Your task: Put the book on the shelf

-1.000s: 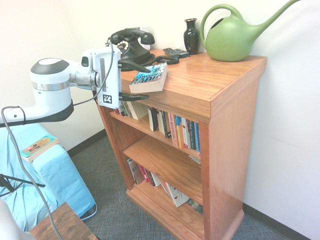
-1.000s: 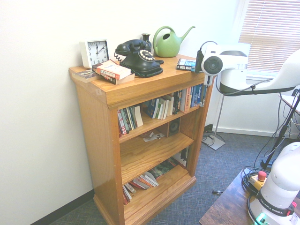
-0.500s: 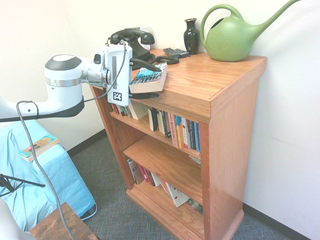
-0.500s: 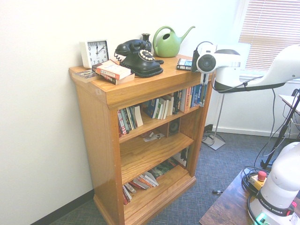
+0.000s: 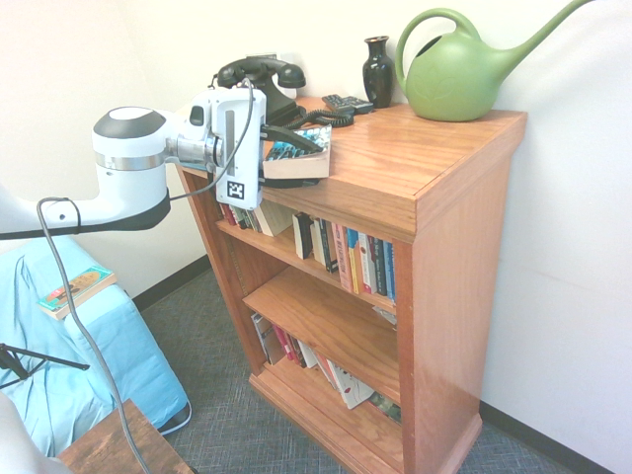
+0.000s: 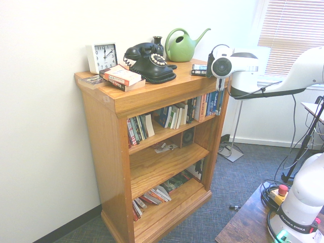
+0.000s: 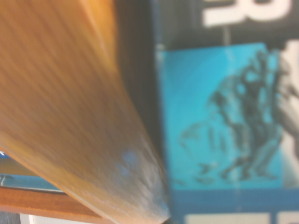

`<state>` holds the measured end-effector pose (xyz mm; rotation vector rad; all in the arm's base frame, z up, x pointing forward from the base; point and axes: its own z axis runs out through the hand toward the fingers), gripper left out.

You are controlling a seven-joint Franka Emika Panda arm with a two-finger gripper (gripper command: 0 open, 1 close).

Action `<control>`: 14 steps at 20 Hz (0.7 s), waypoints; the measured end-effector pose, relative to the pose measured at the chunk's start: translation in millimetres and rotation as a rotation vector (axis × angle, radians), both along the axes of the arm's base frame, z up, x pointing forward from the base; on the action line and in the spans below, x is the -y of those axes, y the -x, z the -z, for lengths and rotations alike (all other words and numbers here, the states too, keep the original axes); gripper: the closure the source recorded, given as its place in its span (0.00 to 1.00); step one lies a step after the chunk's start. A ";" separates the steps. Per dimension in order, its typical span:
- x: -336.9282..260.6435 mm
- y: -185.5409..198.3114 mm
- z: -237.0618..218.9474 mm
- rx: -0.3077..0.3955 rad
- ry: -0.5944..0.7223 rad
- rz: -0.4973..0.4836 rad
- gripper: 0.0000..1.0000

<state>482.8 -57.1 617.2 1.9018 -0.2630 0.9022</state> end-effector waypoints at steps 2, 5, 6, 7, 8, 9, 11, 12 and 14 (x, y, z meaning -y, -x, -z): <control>2.4 0.2 0.6 -0.001 -0.001 0.005 1.00; 3.6 0.5 1.7 -0.001 -0.003 0.008 1.00; 3.7 0.7 1.3 0.001 -0.003 0.008 1.00; 3.8 0.9 1.1 0.002 -0.004 0.009 1.00; 3.8 1.1 1.1 0.003 -0.004 0.011 1.00; 3.6 1.3 1.3 0.004 -0.004 0.011 1.00; 2.4 1.4 1.6 0.006 -0.005 0.013 1.00; 1.1 1.5 1.6 0.009 -0.009 0.017 1.00; -5.5 3.8 -1.7 0.023 -0.044 0.032 1.00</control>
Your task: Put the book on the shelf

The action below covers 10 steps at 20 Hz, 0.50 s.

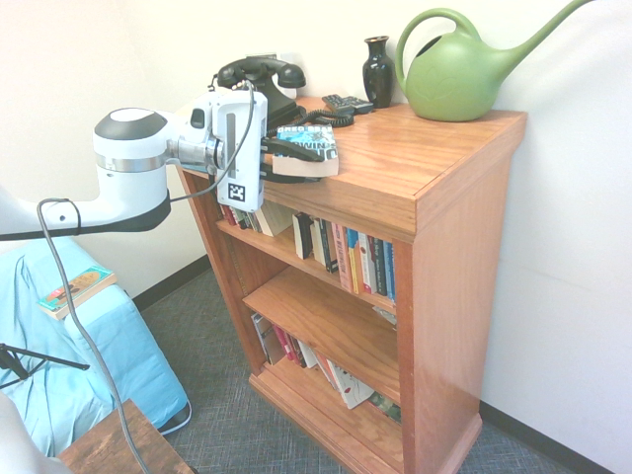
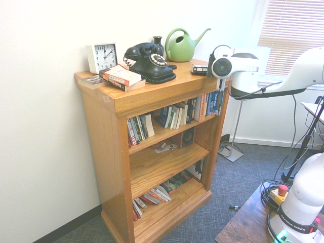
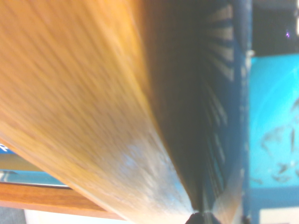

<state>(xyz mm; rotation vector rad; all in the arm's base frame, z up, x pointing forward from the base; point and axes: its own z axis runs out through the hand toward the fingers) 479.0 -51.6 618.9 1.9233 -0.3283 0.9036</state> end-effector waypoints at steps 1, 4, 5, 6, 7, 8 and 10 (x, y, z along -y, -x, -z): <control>-6.1 3.6 -4.9 0.011 -0.040 0.015 1.00; -32.3 30.7 -25.5 0.039 -0.188 0.076 1.00; -40.1 45.0 -32.9 0.043 -0.231 0.099 1.00; -46.9 61.7 -40.1 0.048 -0.278 0.125 1.00; -52.4 81.1 -47.4 0.053 -0.325 0.152 1.00; -57.8 100.6 -53.1 0.056 -0.371 0.176 1.00; -70.1 141.1 -61.7 0.057 -0.470 0.212 1.00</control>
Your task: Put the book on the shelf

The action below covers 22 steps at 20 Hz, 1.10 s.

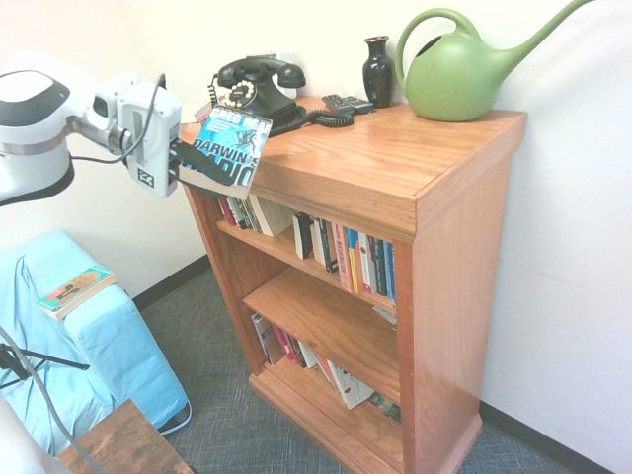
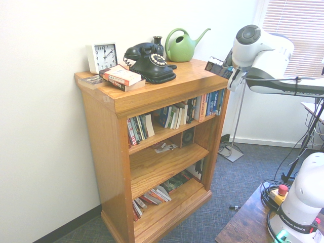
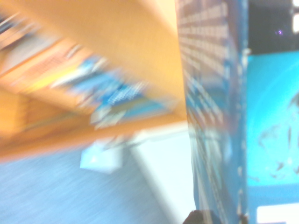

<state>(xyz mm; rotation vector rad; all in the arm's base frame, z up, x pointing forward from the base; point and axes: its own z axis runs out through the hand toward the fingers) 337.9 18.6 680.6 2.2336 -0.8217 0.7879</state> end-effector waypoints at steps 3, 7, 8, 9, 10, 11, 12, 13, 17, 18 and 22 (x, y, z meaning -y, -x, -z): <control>-19.5 52.4 4.4 0.007 -0.161 0.005 1.00; -38.2 89.9 56.7 -0.005 -0.391 0.002 1.00; -43.0 92.3 73.6 -0.011 -0.443 -0.002 1.00; -48.0 92.8 90.1 -0.017 -0.489 -0.007 1.00; -52.6 91.9 106.0 -0.025 -0.528 -0.013 1.00; -57.3 90.0 120.5 -0.033 -0.561 -0.020 1.00; -60.5 87.9 133.2 -0.042 -0.589 -0.023 1.00; -62.0 85.8 144.2 -0.049 -0.614 -0.025 1.00; -51.8 71.6 174.4 -0.076 -0.704 -0.046 1.00; -46.4 64.1 179.3 -0.084 -0.737 -0.056 1.00; -33.0 24.4 195.8 -0.120 -0.853 -0.102 1.00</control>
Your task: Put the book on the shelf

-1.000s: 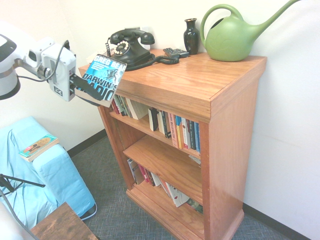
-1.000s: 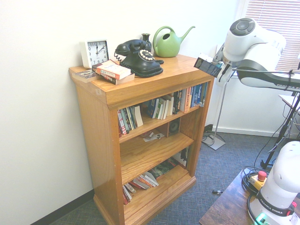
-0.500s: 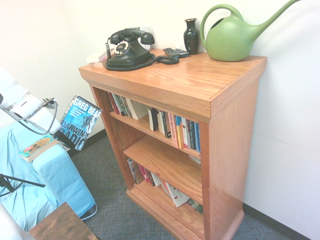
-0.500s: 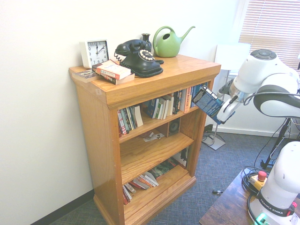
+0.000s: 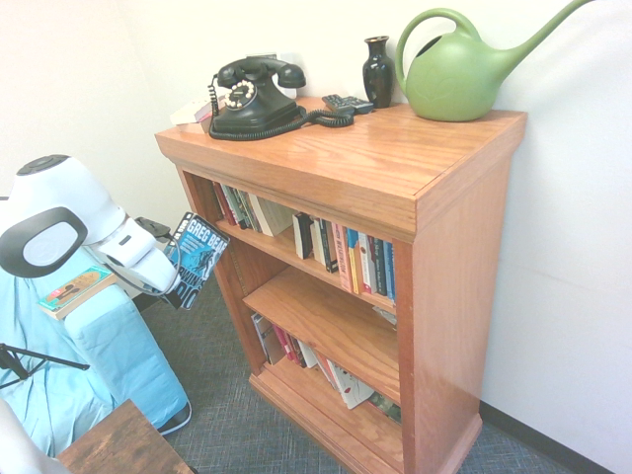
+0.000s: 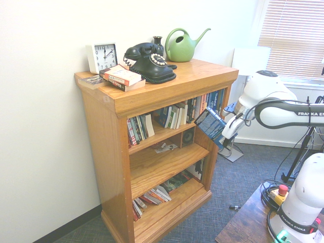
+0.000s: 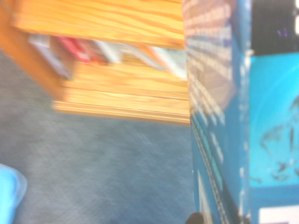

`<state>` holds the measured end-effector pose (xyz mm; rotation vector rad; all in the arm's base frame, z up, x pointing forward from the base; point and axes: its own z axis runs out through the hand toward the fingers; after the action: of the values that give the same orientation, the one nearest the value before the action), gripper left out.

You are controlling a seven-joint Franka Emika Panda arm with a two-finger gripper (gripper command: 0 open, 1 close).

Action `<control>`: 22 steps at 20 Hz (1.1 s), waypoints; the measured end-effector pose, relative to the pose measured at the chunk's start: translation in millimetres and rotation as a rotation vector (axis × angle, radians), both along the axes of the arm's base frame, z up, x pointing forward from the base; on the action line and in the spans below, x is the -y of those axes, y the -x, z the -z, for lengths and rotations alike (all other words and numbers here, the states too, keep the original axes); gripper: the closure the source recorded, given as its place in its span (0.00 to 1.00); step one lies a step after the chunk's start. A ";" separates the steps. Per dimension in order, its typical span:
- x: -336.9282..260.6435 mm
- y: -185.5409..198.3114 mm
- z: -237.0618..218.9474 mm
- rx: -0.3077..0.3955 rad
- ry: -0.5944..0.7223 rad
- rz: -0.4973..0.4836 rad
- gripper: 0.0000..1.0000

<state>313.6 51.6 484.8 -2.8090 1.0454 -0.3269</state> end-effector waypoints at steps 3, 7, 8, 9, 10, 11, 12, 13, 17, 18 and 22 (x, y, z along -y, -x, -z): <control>2.8 -39.3 6.1 -0.024 -0.037 -0.035 1.00; 6.7 -90.7 11.7 -0.041 -0.071 -0.052 1.00; 6.0 -102.9 14.7 -0.045 -0.074 -0.053 1.00; 4.2 -114.4 17.9 -0.048 -0.075 -0.055 1.00; 1.6 -124.6 21.6 -0.049 -0.075 -0.058 1.00; -1.4 -133.9 26.6 -0.048 -0.074 -0.061 1.00; -5.2 -142.0 32.1 -0.044 -0.072 -0.065 1.00; -9.2 -148.3 37.7 -0.038 -0.070 -0.070 1.00; -23.8 -168.8 61.0 -0.004 -0.055 -0.082 1.00; -25.9 -172.9 65.3 0.005 -0.051 -0.080 1.00; -27.0 -190.0 65.5 0.051 -0.028 -0.069 1.00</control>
<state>503.5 78.6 419.3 -2.7880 0.9334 -0.3710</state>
